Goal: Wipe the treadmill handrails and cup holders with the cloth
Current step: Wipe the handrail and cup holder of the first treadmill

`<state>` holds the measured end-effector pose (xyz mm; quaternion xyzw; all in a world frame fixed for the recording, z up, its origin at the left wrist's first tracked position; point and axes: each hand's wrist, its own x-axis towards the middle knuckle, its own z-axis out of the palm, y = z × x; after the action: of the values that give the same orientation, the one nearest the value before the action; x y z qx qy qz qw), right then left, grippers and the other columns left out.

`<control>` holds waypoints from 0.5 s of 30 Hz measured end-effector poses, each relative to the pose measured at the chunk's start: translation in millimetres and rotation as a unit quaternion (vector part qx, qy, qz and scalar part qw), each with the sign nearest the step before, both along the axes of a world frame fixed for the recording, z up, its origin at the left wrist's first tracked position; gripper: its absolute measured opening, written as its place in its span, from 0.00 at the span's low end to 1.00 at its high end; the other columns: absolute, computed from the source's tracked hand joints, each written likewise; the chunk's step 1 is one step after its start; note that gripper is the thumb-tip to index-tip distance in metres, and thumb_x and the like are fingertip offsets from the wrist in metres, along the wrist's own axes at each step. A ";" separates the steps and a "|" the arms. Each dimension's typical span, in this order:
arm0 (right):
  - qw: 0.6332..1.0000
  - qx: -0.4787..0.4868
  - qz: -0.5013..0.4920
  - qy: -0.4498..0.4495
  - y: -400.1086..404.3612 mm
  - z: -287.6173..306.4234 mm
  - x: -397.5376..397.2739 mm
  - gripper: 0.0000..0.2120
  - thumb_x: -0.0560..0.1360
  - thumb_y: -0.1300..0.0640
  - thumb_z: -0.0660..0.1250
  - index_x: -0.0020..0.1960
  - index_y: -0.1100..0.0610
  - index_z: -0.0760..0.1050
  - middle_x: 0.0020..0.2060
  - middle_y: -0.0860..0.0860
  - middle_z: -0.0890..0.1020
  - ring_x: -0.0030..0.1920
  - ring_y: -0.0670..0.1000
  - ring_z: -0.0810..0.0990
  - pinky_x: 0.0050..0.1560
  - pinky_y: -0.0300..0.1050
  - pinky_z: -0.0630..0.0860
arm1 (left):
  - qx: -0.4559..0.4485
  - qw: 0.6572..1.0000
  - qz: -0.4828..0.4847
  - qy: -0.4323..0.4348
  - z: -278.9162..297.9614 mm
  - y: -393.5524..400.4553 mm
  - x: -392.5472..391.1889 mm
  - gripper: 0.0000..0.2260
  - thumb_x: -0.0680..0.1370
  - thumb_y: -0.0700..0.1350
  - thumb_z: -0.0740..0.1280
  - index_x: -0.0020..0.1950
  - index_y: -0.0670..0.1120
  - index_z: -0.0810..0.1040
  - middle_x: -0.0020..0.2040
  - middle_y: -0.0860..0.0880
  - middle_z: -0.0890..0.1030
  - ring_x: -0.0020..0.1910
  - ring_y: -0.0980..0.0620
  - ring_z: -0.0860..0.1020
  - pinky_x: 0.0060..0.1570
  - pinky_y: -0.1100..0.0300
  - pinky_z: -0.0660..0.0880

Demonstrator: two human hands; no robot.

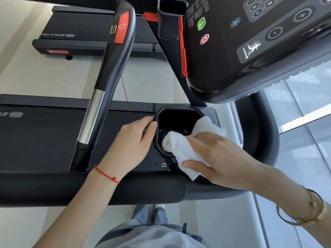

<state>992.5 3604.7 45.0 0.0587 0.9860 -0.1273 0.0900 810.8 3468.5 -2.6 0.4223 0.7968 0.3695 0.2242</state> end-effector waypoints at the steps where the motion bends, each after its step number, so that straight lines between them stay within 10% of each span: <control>1: 1.000 0.014 -0.001 0.002 -5.3 -1.0 -4.9 0.21 0.80 0.40 0.52 0.52 0.57 0.71 0.38 0.48 0.77 0.44 0.52 0.74 0.42 0.41 0.63 | -0.002 1.000 0.001 0.001 0.2 -0.3 -0.3 0.14 0.83 0.51 0.57 0.61 0.50 0.78 0.33 0.58 0.76 0.37 0.61 0.76 0.39 0.65 0.69; 6: 0.998 0.005 -0.064 -0.021 -33.4 -7.7 -30.4 0.17 0.81 0.41 0.53 0.45 0.54 0.57 0.30 0.42 0.60 0.29 0.47 0.62 0.31 0.45 0.55 | -0.009 1.000 -0.002 0.021 2.2 -2.8 -1.6 0.14 0.82 0.51 0.55 0.55 0.48 0.79 0.40 0.52 0.80 0.40 0.55 0.78 0.45 0.50 0.76; 15: 0.956 -0.050 -0.285 0.038 -65.1 -21.3 -73.2 0.18 0.82 0.44 0.52 0.47 0.59 0.62 0.35 0.50 0.70 0.37 0.53 0.69 0.38 0.46 0.61 | 0.017 1.000 0.009 0.017 2.1 -25.6 7.0 0.16 0.83 0.51 0.53 0.62 0.54 0.79 0.52 0.57 0.82 0.51 0.57 0.80 0.52 0.50 0.78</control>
<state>919.4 3539.6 23.7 0.3279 0.9234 -0.1992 0.0154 817.9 3442.9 -0.5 0.4254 0.7977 0.3778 0.2000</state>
